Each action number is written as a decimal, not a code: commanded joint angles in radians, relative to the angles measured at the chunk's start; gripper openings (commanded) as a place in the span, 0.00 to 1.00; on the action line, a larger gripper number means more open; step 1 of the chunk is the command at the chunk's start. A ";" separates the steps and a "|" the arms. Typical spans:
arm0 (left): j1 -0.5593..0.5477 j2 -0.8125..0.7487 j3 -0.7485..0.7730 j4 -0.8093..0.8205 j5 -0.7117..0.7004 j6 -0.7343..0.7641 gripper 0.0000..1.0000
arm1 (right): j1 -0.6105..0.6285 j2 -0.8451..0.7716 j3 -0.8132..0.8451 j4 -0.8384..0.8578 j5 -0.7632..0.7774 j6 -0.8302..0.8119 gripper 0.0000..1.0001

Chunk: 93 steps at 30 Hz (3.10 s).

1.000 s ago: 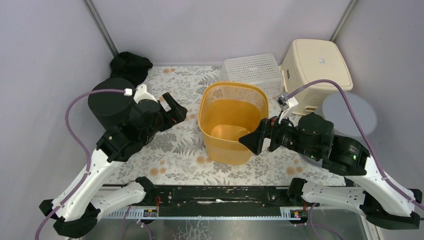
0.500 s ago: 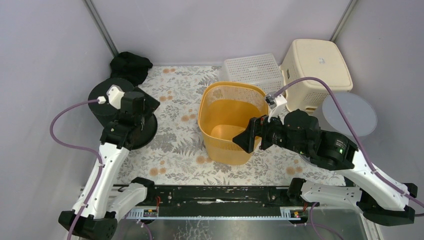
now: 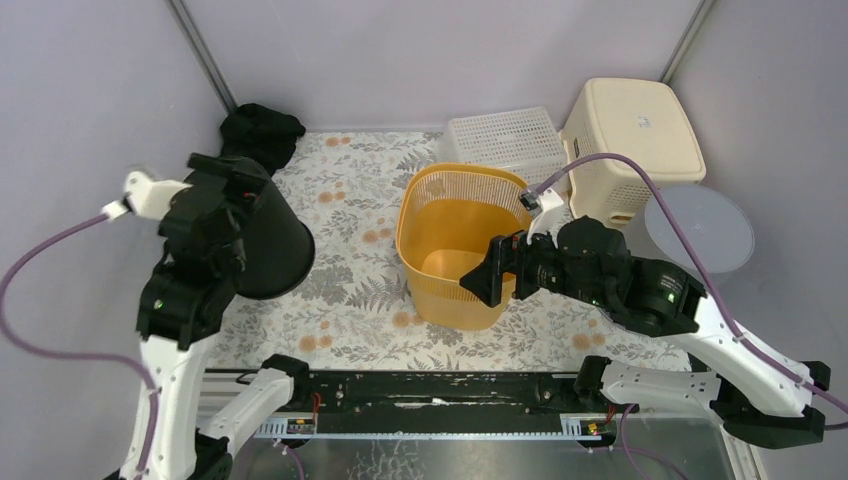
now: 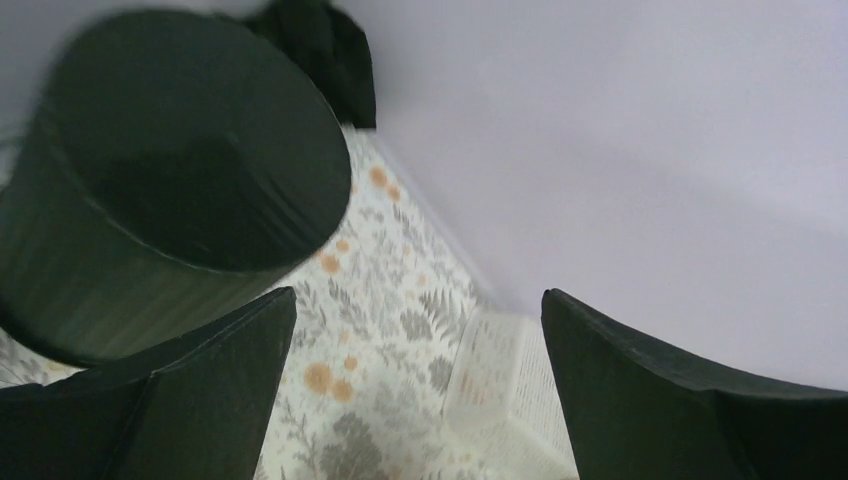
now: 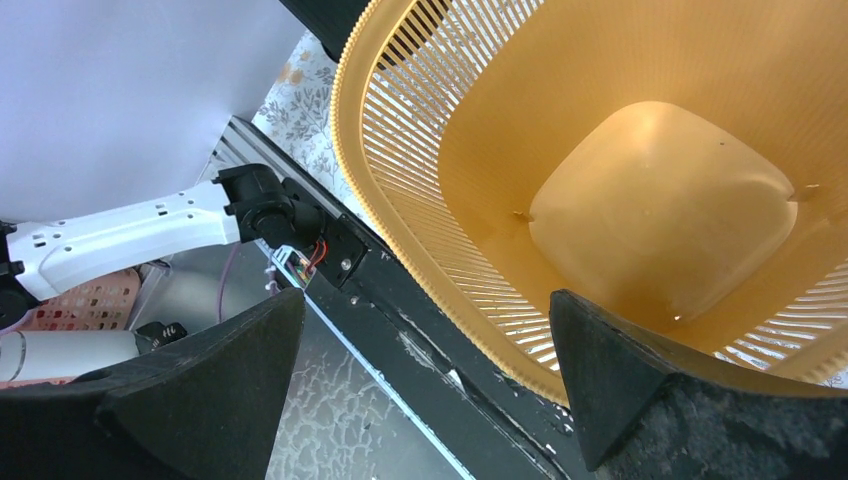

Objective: Turn the large container upside down
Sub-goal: Move the container to the center of the board.

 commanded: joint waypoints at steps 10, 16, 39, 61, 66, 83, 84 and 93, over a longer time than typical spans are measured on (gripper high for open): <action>0.007 -0.006 0.056 -0.426 -0.429 -0.212 1.00 | 0.007 0.072 0.057 0.043 -0.089 -0.048 1.00; 0.008 -0.030 -0.050 -0.482 -0.487 -0.341 1.00 | 0.007 0.078 0.062 0.041 -0.108 -0.076 0.99; 0.173 0.047 -0.331 -0.168 -0.278 -0.200 1.00 | 0.007 0.024 0.008 0.023 -0.060 -0.096 0.99; 0.234 0.243 -0.448 0.328 0.324 0.152 0.93 | 0.007 0.016 0.006 0.009 -0.019 -0.084 0.99; 0.177 0.227 -0.404 0.353 0.330 0.189 0.91 | 0.007 0.014 0.012 0.003 -0.014 -0.079 0.99; -0.025 0.195 -0.041 0.016 0.049 0.189 1.00 | 0.007 0.013 0.010 0.000 -0.019 -0.066 0.99; -0.024 0.182 -0.013 -0.003 0.030 0.189 1.00 | 0.007 0.012 0.003 0.005 -0.022 -0.065 0.99; 0.211 0.149 0.036 -0.131 -0.007 0.267 1.00 | 0.008 0.012 -0.008 0.000 -0.028 -0.062 1.00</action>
